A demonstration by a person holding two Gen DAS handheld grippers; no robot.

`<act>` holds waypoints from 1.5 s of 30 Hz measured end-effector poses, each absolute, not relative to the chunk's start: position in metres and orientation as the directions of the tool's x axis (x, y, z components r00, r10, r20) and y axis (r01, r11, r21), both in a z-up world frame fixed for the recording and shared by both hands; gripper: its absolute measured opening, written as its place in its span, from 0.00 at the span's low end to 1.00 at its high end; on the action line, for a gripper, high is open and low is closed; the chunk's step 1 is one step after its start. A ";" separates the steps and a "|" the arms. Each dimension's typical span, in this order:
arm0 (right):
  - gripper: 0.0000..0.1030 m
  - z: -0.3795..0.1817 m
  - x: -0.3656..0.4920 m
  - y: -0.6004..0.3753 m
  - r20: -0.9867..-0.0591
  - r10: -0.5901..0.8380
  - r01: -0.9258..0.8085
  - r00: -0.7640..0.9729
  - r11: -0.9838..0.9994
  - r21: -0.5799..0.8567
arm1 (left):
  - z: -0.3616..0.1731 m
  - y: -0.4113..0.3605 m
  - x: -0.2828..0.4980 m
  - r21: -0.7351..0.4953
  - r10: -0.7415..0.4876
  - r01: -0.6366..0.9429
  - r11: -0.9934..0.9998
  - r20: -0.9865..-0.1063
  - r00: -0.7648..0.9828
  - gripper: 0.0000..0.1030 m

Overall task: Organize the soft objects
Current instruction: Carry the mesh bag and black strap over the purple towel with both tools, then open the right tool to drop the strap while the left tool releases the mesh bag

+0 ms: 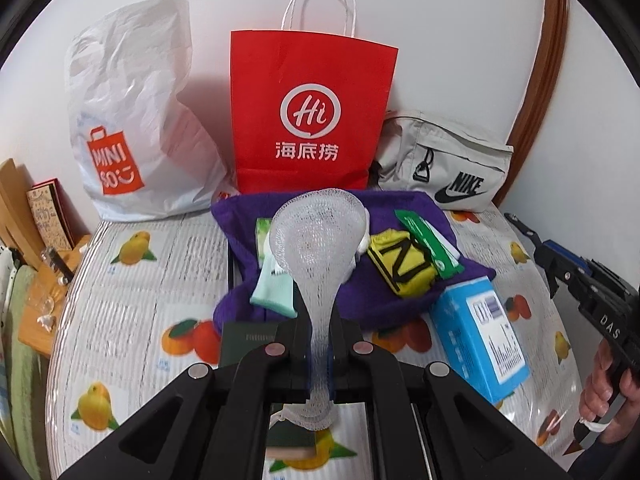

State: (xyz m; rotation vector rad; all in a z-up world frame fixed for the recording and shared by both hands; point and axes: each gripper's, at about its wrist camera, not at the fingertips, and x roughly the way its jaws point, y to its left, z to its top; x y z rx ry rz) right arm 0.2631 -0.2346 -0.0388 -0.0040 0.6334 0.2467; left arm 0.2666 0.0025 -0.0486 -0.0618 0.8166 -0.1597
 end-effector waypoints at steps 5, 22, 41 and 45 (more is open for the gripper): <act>0.20 -0.032 0.294 -0.236 -0.575 0.228 -0.224 0.786 0.971 0.080 | -0.049 0.000 0.300 -0.120 -0.163 0.111 0.987 -0.730 0.663 0.05; 0.20 -0.065 0.393 -0.229 -0.613 0.289 -0.230 0.735 0.957 0.175 | -0.077 -0.031 0.389 -0.127 -0.191 0.146 0.981 -0.746 0.638 0.05; 0.20 -0.125 0.424 -0.221 -0.756 0.268 -0.232 0.597 0.960 0.157 | -0.106 -0.028 0.408 -0.125 -0.186 0.143 0.982 -0.793 0.581 0.06; 0.20 -0.132 0.428 -0.224 -0.776 0.257 -0.223 0.576 0.963 0.153 | -0.111 -0.030 0.412 -0.135 -0.195 0.147 0.980 -0.802 0.565 0.06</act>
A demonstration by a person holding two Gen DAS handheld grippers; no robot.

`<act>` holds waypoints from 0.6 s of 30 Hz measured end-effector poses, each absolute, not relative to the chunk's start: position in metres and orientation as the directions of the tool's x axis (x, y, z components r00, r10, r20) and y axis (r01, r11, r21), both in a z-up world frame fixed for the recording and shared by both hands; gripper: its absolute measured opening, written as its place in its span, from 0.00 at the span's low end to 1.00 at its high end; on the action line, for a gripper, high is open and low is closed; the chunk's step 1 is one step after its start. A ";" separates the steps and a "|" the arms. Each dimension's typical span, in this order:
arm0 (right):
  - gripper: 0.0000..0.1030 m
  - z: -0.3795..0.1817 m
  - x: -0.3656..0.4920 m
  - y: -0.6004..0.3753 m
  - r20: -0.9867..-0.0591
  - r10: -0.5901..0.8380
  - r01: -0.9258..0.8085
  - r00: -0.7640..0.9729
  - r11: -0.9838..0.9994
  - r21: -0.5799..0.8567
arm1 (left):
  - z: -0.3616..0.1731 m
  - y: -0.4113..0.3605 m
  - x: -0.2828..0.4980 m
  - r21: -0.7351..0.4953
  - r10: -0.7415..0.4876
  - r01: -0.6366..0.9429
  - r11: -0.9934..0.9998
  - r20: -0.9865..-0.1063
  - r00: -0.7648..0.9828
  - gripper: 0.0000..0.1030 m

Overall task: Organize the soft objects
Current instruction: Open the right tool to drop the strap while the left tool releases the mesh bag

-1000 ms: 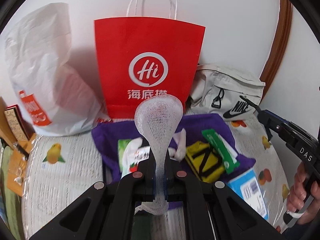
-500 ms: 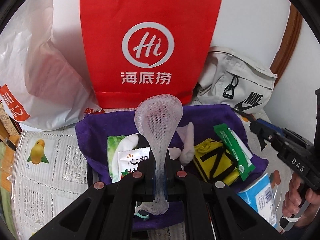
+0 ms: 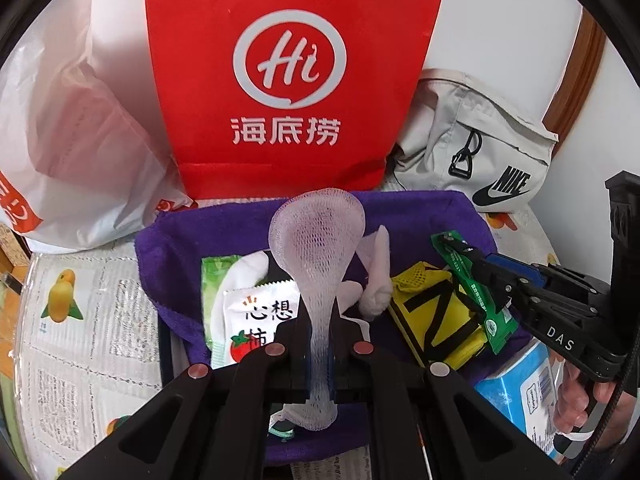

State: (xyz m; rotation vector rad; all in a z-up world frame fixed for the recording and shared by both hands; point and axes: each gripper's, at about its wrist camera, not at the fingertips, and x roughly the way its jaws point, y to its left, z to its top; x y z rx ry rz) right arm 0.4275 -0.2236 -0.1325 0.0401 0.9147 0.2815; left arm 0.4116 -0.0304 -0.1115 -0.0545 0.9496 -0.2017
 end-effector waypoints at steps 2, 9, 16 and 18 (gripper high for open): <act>0.20 -0.134 0.428 -0.224 -0.779 0.258 -0.226 0.571 0.962 0.153 | -0.115 -0.031 0.414 -0.151 -0.209 0.149 0.977 -0.807 0.553 0.06; 0.32 -0.138 0.432 -0.228 -0.787 0.279 -0.213 0.551 0.958 0.190 | -0.122 -0.034 0.417 -0.151 -0.204 0.141 0.978 -0.818 0.537 0.06; 0.51 -0.121 0.421 -0.230 -0.752 0.288 -0.229 0.593 0.956 0.185 | -0.127 -0.037 0.420 -0.143 -0.194 0.137 0.980 -0.828 0.526 0.20; 0.54 -0.115 0.419 -0.231 -0.742 0.284 -0.230 0.607 0.957 0.179 | -0.127 -0.038 0.420 -0.141 -0.194 0.140 0.980 -0.829 0.525 0.25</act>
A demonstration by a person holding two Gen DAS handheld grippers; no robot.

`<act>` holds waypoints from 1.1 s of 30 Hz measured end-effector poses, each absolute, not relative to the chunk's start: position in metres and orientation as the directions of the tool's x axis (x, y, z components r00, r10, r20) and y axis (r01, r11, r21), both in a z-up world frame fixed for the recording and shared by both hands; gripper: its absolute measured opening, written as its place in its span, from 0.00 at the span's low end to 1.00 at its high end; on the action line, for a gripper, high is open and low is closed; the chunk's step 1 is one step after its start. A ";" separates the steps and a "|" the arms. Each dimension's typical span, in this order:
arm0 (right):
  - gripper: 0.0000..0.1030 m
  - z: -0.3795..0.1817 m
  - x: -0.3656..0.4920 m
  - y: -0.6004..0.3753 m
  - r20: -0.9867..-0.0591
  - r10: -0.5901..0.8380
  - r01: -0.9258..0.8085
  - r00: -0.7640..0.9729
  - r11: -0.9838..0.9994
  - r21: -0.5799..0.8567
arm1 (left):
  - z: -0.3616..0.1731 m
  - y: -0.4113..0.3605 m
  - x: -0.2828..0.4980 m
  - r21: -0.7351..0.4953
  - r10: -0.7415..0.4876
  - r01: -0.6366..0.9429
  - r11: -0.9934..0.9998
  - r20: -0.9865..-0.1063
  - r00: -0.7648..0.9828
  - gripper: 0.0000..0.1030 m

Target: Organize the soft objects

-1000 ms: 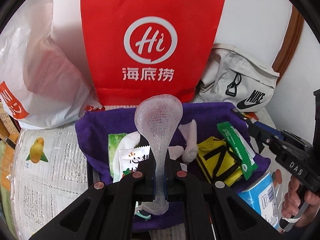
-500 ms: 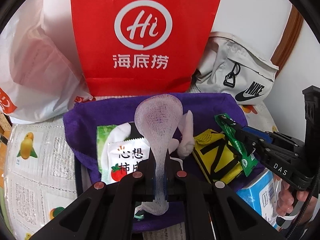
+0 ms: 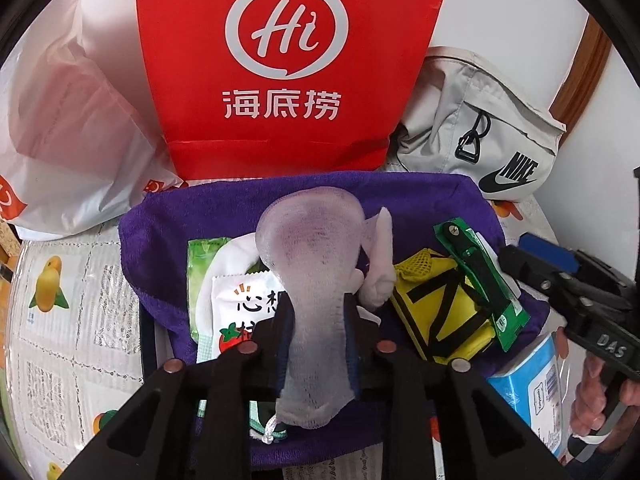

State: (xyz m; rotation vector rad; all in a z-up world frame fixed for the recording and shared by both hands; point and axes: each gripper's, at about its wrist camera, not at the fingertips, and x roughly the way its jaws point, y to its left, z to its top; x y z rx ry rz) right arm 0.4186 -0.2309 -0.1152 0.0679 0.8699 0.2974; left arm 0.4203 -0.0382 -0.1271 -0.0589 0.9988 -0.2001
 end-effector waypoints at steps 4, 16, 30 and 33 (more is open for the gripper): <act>0.54 -0.106 0.415 -0.237 -0.725 0.287 -0.222 0.626 0.957 0.187 | -0.125 -0.041 0.419 -0.142 -0.204 0.156 0.978 -0.824 0.529 0.44; 0.54 -0.093 0.409 -0.246 -0.686 0.289 -0.195 0.668 0.957 0.213 | -0.114 -0.045 0.413 -0.119 -0.184 0.153 0.981 -0.818 0.545 0.77; 0.83 -0.064 0.388 -0.235 -0.653 0.211 -0.165 0.728 0.977 0.131 | -0.085 -0.050 0.394 -0.088 -0.162 0.154 0.984 -0.794 0.585 0.78; 0.83 -0.059 0.379 -0.231 -0.660 0.192 -0.149 0.727 0.981 0.121 | -0.071 -0.053 0.383 -0.079 -0.161 0.160 0.984 -0.780 0.605 0.78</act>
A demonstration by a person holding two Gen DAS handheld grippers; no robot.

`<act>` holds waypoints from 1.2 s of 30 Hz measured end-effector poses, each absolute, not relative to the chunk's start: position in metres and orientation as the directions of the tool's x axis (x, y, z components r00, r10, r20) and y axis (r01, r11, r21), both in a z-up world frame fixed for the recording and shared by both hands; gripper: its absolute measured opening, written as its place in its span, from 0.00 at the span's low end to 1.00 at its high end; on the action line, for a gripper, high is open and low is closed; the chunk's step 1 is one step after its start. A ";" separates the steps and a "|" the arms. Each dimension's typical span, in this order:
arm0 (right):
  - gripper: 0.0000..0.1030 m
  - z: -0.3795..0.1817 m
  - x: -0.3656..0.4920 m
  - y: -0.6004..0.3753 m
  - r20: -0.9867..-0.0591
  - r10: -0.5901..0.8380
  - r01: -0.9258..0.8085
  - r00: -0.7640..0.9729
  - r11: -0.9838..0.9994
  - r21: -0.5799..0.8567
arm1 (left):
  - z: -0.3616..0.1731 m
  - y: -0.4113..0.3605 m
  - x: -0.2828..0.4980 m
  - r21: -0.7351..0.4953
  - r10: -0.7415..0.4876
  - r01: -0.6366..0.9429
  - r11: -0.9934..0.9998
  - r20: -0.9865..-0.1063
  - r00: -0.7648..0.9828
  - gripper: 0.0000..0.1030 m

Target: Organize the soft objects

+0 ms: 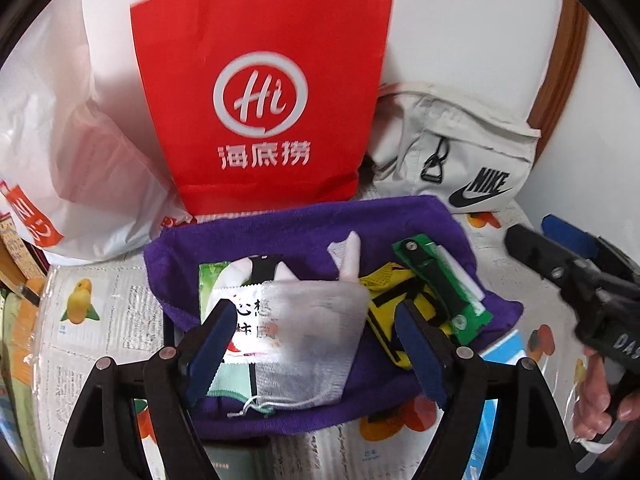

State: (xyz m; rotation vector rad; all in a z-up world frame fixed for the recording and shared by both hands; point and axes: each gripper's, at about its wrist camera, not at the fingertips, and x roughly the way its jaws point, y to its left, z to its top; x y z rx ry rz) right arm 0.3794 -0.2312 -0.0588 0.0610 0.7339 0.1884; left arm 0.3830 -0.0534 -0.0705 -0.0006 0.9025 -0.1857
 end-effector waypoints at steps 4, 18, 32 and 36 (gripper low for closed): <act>0.84 -0.053 0.356 -0.226 -0.679 0.197 -0.150 0.708 0.980 0.128 | -0.052 -0.050 0.355 -0.102 -0.179 0.158 0.982 -0.756 0.629 0.78; 1.00 -0.035 0.207 -0.217 -0.657 0.128 -0.112 0.742 0.991 0.067 | -0.013 -0.031 0.214 -0.064 -0.127 0.116 0.991 -0.708 0.694 0.94; 1.00 -0.030 0.089 -0.221 -0.636 0.103 -0.060 0.765 0.994 0.088 | -0.017 -0.027 0.103 -0.037 -0.077 0.070 0.997 -0.679 0.730 0.95; 1.00 -0.029 0.075 -0.221 -0.637 0.089 -0.051 0.766 0.996 0.078 | -0.016 -0.026 0.090 -0.046 -0.081 0.068 0.997 -0.675 0.733 0.95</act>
